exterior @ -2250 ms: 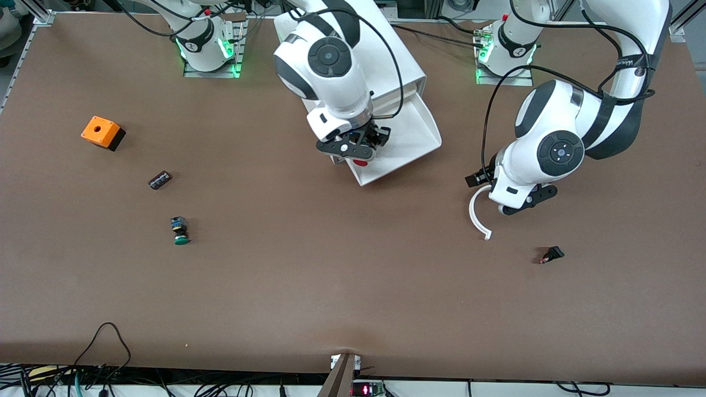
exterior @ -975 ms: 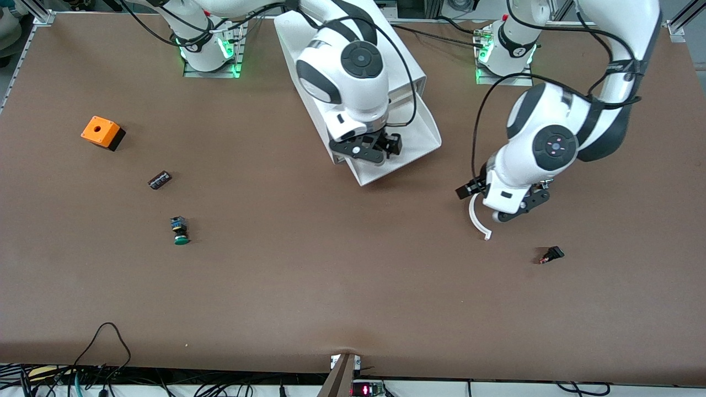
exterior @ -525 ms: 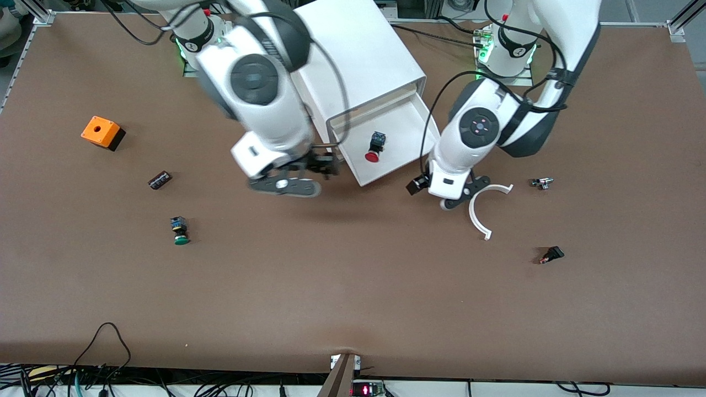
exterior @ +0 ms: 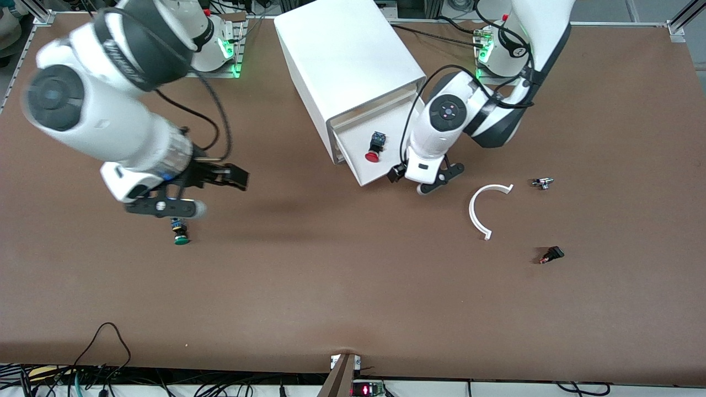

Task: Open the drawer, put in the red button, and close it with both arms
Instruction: 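Push the drawer shut with the left gripper while the right gripper withdraws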

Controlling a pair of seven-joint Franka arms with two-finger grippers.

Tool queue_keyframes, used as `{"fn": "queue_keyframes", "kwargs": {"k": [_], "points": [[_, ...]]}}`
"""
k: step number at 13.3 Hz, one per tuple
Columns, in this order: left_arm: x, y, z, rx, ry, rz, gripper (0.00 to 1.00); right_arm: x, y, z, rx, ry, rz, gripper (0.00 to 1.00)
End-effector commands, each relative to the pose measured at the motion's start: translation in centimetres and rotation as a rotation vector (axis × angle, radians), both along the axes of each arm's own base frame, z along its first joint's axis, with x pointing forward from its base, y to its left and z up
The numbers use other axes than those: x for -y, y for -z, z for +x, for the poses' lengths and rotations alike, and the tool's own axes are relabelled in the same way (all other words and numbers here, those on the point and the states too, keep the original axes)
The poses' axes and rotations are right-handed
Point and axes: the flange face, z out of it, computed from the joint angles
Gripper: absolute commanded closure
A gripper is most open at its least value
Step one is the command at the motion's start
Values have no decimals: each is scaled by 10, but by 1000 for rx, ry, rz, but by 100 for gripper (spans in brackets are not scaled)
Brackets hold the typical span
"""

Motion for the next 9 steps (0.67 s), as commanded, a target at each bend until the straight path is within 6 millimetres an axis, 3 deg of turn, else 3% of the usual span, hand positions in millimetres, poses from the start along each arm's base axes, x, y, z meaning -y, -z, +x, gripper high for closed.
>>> {"fn": "queue_keyframes", "kwargs": {"k": [1, 5, 9], "points": [[26, -1, -33, -21, -6, 42, 0, 66, -27, -20, 9, -123, 0, 0], [60, -10, -74, -64, 35, 59, 0, 150, -52, -33, -13, -255, -22, 0], [86, -14, -102, -75, 45, 51, 0, 213, -44, -55, -17, -295, -7, 0]]}}
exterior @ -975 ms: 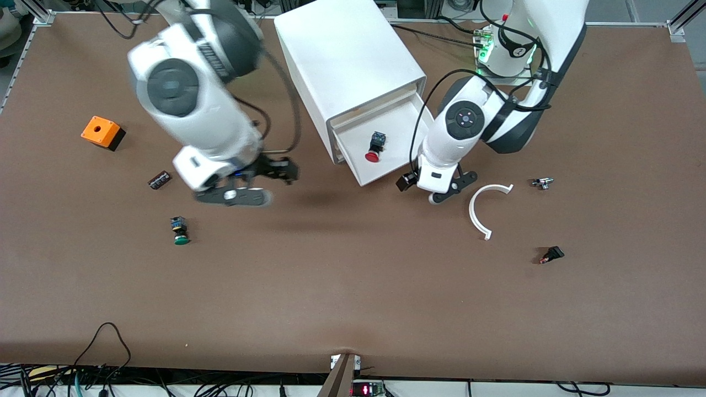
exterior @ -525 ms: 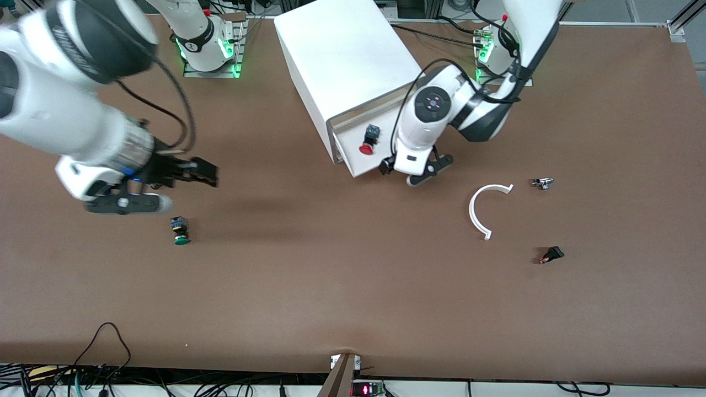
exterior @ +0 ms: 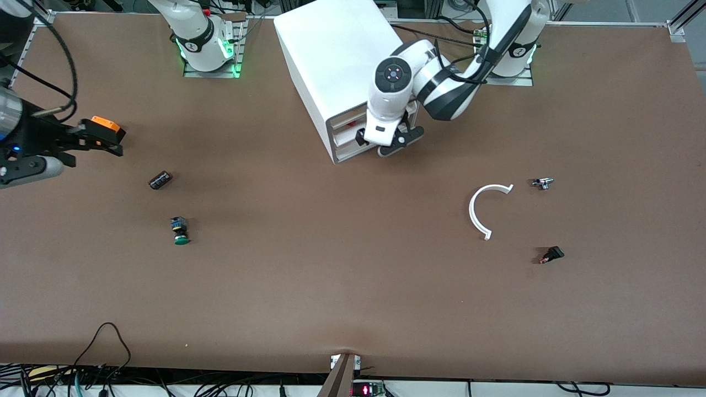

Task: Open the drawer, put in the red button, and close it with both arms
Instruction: 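Push the drawer shut with the left gripper while the right gripper withdraws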

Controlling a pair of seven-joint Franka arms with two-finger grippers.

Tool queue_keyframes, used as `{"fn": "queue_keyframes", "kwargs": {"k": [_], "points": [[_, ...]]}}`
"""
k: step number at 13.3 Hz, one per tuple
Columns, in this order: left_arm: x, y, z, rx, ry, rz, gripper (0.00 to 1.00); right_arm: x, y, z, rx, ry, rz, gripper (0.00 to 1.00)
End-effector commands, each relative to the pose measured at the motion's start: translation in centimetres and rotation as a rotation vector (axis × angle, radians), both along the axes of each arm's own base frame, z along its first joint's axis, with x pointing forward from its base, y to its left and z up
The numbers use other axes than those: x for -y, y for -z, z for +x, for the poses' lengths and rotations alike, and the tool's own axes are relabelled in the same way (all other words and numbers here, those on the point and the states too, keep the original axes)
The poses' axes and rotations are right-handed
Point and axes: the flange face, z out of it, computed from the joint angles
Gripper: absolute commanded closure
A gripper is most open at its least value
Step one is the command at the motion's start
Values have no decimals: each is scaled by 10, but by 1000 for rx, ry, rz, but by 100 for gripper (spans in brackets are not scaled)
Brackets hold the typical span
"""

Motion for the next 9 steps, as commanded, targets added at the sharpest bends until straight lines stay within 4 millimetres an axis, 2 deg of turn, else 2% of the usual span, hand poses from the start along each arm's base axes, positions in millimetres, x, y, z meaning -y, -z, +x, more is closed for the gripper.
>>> {"fn": "queue_keyframes", "kwargs": {"k": [1, 4, 5, 7, 9], "points": [[11, -8, -21, 0, 9, 10, 0, 29, 8, -31, 21, -44, 5, 0], [22, -9, -33, 0, 17, 4, 0, 26, 13, -43, 48, -65, -17, 0], [20, -10, -30, -1, 15, 4, 0, 26, 17, -42, 51, -66, -17, 0], [3, -10, -8, 2, -2, 5, 0, 27, 15, -44, 60, -66, -25, 0], [-28, -12, 26, 10, 24, -14, 0, 26, 11, -42, 79, -78, -28, 0]]}}
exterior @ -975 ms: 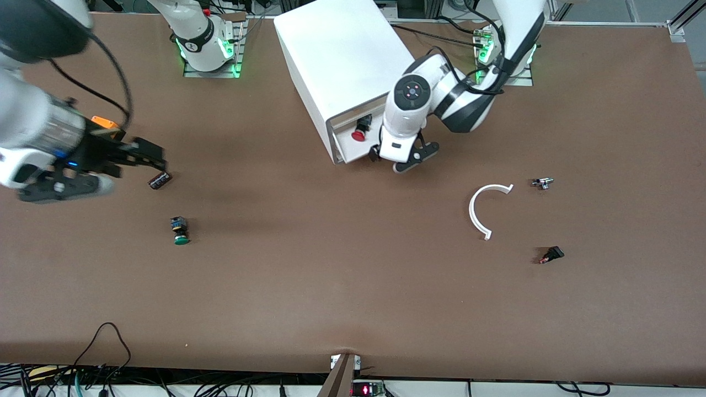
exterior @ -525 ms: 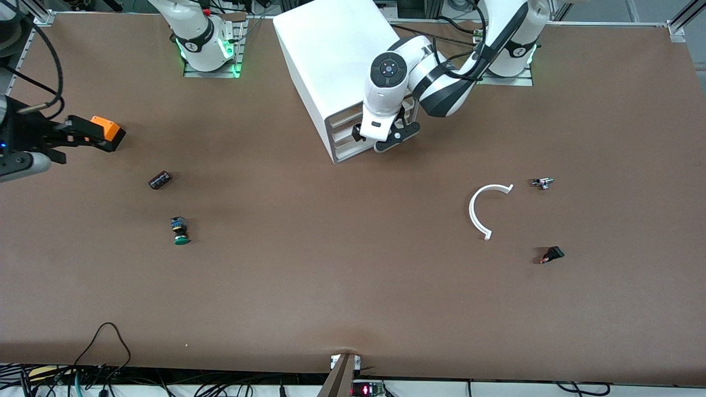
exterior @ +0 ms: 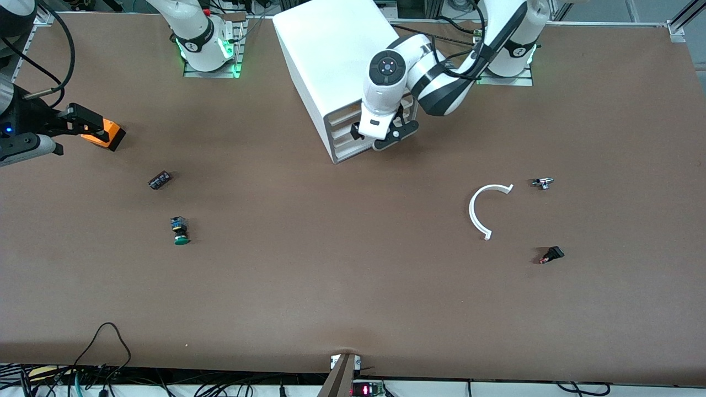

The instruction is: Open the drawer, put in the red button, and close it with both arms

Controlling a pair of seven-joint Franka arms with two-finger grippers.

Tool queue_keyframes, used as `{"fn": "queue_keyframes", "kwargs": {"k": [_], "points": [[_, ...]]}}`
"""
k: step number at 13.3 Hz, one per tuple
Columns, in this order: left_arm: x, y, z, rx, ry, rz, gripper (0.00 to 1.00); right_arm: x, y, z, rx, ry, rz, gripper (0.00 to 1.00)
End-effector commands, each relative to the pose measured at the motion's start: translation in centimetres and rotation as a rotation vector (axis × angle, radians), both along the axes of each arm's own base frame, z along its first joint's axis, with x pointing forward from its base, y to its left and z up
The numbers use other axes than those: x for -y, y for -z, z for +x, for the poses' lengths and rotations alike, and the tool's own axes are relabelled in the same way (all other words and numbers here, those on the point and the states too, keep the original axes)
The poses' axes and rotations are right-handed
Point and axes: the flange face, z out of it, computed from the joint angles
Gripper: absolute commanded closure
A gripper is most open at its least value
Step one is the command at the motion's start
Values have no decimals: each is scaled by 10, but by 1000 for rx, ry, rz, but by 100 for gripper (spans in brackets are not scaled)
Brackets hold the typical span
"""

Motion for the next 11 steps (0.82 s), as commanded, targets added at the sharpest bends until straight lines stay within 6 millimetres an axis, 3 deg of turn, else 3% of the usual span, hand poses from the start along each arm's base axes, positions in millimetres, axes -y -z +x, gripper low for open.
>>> {"fn": "queue_keyframes", "kwargs": {"k": [1, 5, 9, 11], "points": [[-40, -10, 37, 17, 51, -16, 0, 1, -6, -6, 30, -20, 3, 0], [-127, -21, 101, 36, 159, -50, 0, 1, -15, -5, 49, -27, -29, 0], [-210, -39, 136, 46, 320, -66, 0, -1, -21, -4, 68, -30, -32, 0], [-251, -63, 151, 50, 358, -61, 0, -1, -34, -2, 88, -27, -29, 0]]}}
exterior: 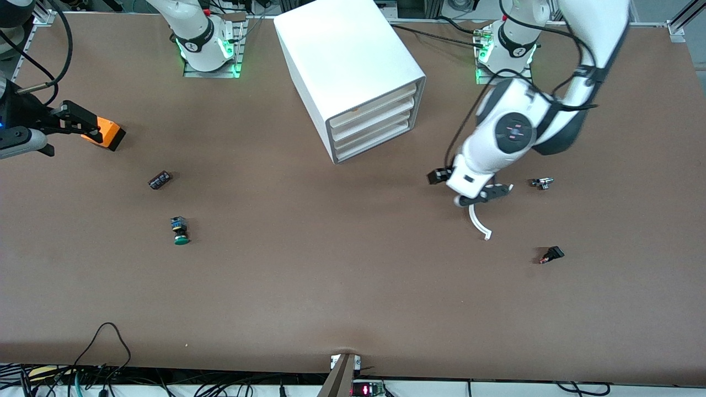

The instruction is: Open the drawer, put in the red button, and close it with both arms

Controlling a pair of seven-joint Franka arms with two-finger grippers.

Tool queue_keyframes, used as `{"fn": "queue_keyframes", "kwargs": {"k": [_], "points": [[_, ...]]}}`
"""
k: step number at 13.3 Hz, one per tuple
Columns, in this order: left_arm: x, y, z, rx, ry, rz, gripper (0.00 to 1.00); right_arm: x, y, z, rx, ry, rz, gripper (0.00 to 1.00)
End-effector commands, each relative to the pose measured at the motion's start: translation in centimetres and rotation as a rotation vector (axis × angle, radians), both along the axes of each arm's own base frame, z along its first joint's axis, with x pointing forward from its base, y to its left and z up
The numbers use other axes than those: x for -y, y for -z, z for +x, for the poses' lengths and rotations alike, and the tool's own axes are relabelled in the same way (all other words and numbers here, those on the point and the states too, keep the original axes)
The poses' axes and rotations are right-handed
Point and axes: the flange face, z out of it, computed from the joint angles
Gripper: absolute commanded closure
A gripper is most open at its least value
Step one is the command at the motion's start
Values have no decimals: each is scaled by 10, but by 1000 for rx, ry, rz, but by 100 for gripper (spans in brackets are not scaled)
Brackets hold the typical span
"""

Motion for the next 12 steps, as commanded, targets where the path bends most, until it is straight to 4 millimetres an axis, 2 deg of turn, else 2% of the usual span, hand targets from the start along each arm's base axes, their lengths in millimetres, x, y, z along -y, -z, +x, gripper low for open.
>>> {"fn": "queue_keyframes", "kwargs": {"k": [1, 3, 5, 6, 9, 10, 12], "points": [[-42, -42, 10, -12, 87, 22, 0, 0, -18, 0, 33, -15, -12, 0], [-70, -74, 25, -45, 96, 22, 0, 3, -19, 1, 41, -17, -22, 0], [-92, -96, 32, -65, 105, 19, 0, 2, -12, 3, 23, -8, -22, 0], [-111, -104, 36, -66, 116, 13, 0, 3, -12, 3, 21, -8, -19, 0], [-147, -133, 29, -47, 159, 54, 0, 4, -14, 0, 15, -12, -24, 0], [-165, -143, 26, -43, 166, 62, 0, 5, -12, 2, 10, -11, -24, 0], [-188, -173, 16, -3, 172, 27, 0, 14, -6, 3, 0, -7, -24, 0]]}}
